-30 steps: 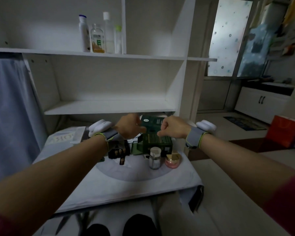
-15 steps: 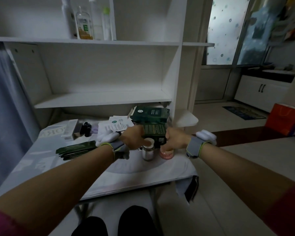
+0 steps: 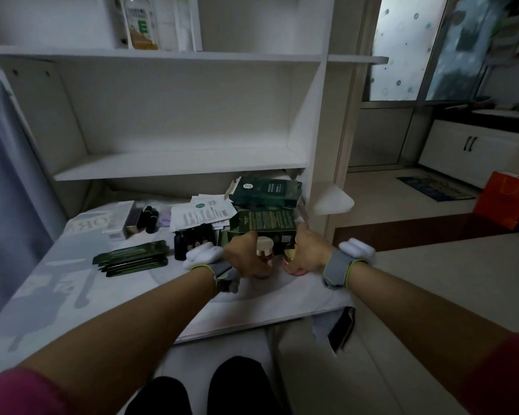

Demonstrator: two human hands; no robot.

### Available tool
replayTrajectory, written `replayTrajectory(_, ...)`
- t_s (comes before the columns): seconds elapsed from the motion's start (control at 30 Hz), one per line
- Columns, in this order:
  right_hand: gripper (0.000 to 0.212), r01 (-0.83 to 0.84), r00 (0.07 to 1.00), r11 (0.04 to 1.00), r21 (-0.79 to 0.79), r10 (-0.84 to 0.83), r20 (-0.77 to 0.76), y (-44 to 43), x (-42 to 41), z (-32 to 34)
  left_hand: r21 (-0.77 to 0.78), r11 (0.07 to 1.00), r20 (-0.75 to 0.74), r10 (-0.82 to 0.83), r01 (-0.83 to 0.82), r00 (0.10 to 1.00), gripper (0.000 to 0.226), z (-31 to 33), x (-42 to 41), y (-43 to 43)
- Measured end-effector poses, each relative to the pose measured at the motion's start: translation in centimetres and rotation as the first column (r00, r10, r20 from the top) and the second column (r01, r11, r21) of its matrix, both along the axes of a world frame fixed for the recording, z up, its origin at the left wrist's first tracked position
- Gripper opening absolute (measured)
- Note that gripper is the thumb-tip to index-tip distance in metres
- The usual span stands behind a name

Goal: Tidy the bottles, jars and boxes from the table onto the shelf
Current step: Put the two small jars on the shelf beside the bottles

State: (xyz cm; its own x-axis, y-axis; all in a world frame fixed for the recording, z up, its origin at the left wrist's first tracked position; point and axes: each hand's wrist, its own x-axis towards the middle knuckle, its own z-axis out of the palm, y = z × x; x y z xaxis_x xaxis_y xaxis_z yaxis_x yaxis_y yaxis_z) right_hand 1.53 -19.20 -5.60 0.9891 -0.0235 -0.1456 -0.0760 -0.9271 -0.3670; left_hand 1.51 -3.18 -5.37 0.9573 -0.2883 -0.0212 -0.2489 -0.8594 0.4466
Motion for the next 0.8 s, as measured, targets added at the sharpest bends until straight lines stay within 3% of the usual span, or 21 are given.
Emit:
replayTrajectory(0.33, 0.075, 0.048, 0.999, 0.999, 0.003, -0.048, 0.020, 0.7, -0.4, 0.0, -0.093, 0.995, -0.039, -0.049, 0.045, 0.998, 0.049, -0.3, 0.3, 1.4)
replayTrajectory(0.5, 0.079, 0.003, 1.000, 1.000, 0.018, -0.002, -0.005, 0.6, -1.7, 0.9, -0.135, 0.989, -0.036, -0.063, 0.058, 0.997, 0.037, 0.3, -0.1, 2.8)
replayTrajectory(0.63, 0.041, 0.006, 1.000, 0.999, 0.037, -0.006, 0.015, 1.7, -2.7, 2.3, -0.147, 0.988, -0.026, -0.042, 0.038, 0.999, 0.037, 1.1, -0.5, 4.5)
replayTrajectory(0.8, 0.043, -0.032, 0.996, 0.998, 0.051, 0.028, 0.083, 4.2, -3.4, 4.6, -0.161, 0.987, 0.014, 0.021, -0.019, 1.000, 0.037, 3.1, -1.0, 6.5)
